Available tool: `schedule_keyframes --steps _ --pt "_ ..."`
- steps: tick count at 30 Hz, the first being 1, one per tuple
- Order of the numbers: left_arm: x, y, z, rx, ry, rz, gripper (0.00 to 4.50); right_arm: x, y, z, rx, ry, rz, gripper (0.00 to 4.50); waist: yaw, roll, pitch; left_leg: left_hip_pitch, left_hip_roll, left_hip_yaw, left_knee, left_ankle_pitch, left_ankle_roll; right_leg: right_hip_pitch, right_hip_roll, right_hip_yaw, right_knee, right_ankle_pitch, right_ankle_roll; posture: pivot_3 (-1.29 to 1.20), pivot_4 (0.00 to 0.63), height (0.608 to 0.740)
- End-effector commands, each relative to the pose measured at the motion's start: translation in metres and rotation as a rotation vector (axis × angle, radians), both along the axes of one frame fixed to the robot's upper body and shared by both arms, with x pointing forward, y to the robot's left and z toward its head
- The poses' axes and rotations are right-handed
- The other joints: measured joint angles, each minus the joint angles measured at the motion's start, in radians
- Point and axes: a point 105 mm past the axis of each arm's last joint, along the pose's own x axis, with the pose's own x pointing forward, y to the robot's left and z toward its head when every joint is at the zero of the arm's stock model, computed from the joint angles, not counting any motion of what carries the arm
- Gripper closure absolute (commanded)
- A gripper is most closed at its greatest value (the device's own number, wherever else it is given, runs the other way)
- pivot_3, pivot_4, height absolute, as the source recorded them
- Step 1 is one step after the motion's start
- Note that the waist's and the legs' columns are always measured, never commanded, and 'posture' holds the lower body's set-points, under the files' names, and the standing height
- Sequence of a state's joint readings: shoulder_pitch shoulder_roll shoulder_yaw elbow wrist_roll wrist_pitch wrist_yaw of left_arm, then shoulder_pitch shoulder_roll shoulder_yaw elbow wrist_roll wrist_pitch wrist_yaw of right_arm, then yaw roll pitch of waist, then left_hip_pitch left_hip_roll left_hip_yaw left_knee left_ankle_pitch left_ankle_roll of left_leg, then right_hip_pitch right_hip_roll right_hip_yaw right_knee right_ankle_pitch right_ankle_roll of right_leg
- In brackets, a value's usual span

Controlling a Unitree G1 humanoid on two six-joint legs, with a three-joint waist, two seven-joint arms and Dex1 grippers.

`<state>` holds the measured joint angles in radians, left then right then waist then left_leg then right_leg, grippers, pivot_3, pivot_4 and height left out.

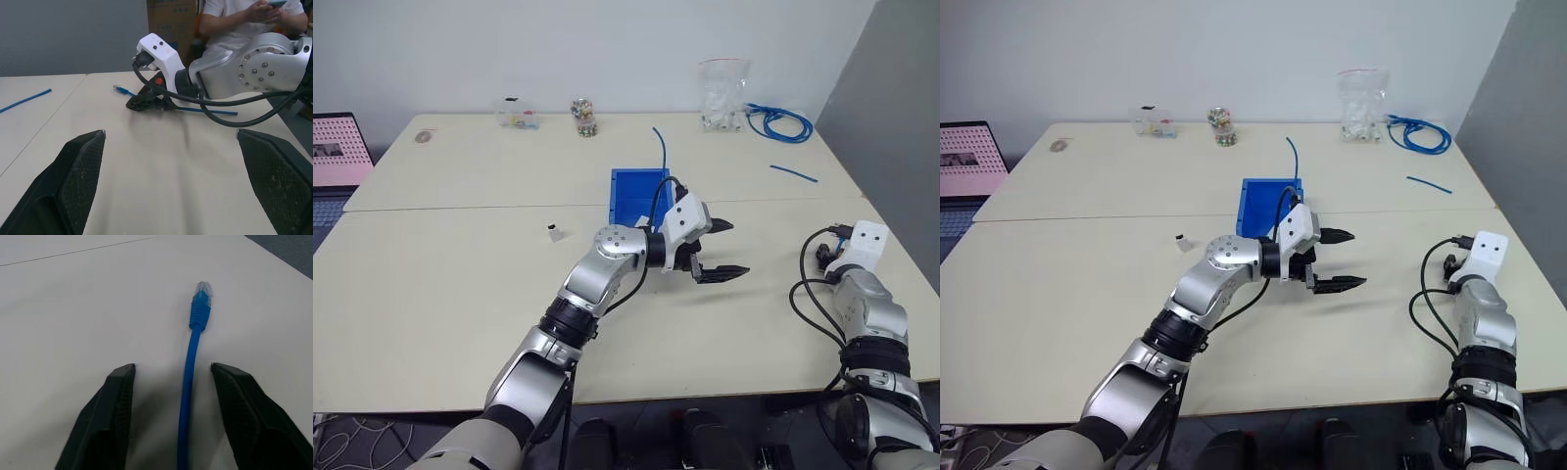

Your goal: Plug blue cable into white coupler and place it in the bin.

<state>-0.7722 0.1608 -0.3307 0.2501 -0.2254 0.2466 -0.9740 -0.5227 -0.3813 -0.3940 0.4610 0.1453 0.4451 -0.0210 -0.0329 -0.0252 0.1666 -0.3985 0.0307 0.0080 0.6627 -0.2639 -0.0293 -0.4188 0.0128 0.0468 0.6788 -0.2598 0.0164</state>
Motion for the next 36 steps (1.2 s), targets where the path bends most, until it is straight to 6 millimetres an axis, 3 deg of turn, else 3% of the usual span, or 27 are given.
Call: schedule_keyframes --steps 1,6,13,15,17,20,23,26,30,33,36 --pt "-0.002 -0.001 0.017 -0.041 -0.037 -0.010 0.00 -0.004 0.004 -0.019 0.005 0.065 0.007 2.97 0.000 0.000 0.000 0.000 0.000 0.000 0.000 0.000 0.000 0.000 0.000 0.000 0.000 0.000 0.000 0.00 0.150 0.740" --pt "-0.001 -0.005 0.024 -0.058 -0.037 -0.014 0.00 -0.004 0.008 -0.022 -0.001 0.076 0.015 4.32 0.001 0.000 0.000 0.000 0.000 0.000 0.000 0.000 0.000 0.001 0.000 0.000 0.000 0.000 0.000 0.00 0.150 0.740" --pt "-0.006 0.001 0.016 -0.041 -0.032 -0.012 0.00 -0.002 0.015 -0.014 -0.034 0.049 0.068 4.43 0.001 0.000 0.000 0.000 0.000 -0.002 0.000 0.000 0.000 0.001 0.000 0.000 0.000 0.000 0.000 0.00 0.150 0.740" --pt "-0.008 0.011 0.010 -0.020 -0.039 0.003 0.00 0.003 0.035 0.003 -0.193 0.022 0.244 4.43 0.001 0.000 0.000 0.000 0.000 -0.002 0.000 0.000 0.000 0.001 0.000 -0.001 0.000 0.000 0.000 0.00 0.150 0.740" --pt "-0.014 0.028 0.005 -0.003 -0.023 0.017 0.00 0.002 0.072 0.020 -0.287 -0.021 0.525 4.43 -0.003 0.000 0.000 0.000 0.000 -0.002 -0.001 0.000 0.000 0.000 0.000 0.000 0.000 0.000 0.000 0.00 0.150 0.740" --pt "-0.029 0.064 -0.008 0.034 0.005 0.073 0.00 -0.024 0.117 0.032 -0.425 -0.025 0.979 4.43 -0.024 0.003 0.001 0.001 0.000 -0.005 -0.002 0.000 0.000 -0.002 0.002 0.001 0.000 0.000 0.000 0.00 0.150 0.740" --pt "-0.052 0.106 -0.027 0.061 0.077 0.187 0.00 -0.061 0.140 0.039 -0.585 -0.006 1.371 4.43 -0.029 0.005 0.003 0.002 0.001 -0.008 -0.002 0.000 0.000 -0.002 0.002 0.001 0.000 0.000 0.000 0.00 0.150 0.740" --pt "-0.073 0.133 -0.040 0.076 0.101 0.299 0.00 -0.079 0.153 0.041 -0.656 0.000 1.572 4.43 -0.023 0.000 0.008 0.002 0.001 -0.008 -0.001 0.000 0.000 0.000 0.001 -0.001 0.000 0.000 0.000 0.00 0.150 0.740" --pt "-0.105 0.173 -0.057 0.041 0.120 0.558 0.00 -0.097 0.198 0.044 -0.604 -0.085 1.823 4.43 -0.024 -0.005 0.012 0.007 0.007 -0.009 -0.001 0.000 0.000 0.005 -0.002 0.000 -0.001 0.000 0.000 0.00 0.150 0.740" --pt "-0.127 0.184 -0.065 0.018 0.127 0.731 0.00 -0.098 0.243 0.034 -0.596 -0.151 1.952 4.43 -0.022 -0.008 0.013 0.011 0.011 -0.008 -0.001 0.000 0.000 0.008 -0.003 0.000 -0.002 -0.001 -0.001 0.00 0.150 0.740" --pt "-0.146 0.188 -0.074 -0.005 0.176 0.848 0.00 -0.097 0.272 0.016 -0.649 -0.163 2.046 4.43 -0.018 -0.007 0.014 0.014 0.013 -0.008 -0.001 0.000 0.000 0.009 -0.002 0.000 -0.001 -0.004 -0.007 0.00 0.150 0.740"
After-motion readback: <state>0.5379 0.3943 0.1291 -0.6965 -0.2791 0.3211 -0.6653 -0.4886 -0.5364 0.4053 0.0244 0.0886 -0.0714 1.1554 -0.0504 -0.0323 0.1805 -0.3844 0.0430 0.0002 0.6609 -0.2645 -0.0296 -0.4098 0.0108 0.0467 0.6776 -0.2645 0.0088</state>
